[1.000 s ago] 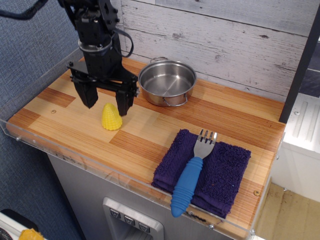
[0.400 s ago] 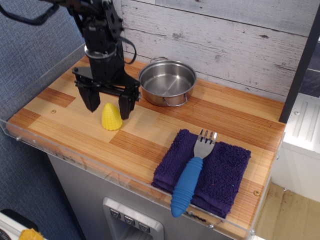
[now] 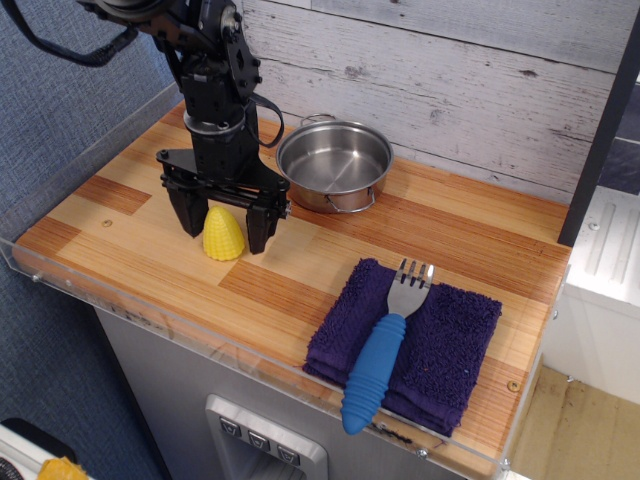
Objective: Place the yellow shaker in the pot.
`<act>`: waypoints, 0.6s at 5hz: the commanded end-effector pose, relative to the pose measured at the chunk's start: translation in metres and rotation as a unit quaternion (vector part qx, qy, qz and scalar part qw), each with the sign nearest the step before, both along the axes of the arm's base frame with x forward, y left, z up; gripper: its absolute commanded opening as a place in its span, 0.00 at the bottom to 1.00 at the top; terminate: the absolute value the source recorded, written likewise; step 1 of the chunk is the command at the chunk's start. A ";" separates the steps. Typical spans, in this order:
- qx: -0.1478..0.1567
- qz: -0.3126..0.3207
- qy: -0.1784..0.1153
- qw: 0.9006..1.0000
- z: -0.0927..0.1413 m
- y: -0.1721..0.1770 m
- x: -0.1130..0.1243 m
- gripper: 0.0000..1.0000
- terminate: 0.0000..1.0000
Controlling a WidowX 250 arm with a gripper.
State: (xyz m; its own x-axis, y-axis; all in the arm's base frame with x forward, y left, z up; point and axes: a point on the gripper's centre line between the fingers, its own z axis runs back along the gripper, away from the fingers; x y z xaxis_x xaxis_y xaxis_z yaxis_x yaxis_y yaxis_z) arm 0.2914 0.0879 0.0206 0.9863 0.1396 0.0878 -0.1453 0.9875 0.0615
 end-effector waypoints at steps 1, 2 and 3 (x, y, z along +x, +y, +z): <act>0.008 -0.001 -0.015 1.000 0.008 0.002 0.004 0.00 0.00; 0.010 0.000 -0.021 1.000 0.014 0.002 0.003 0.00 0.00; 0.019 -0.003 -0.058 0.998 0.039 0.000 0.006 0.00 0.00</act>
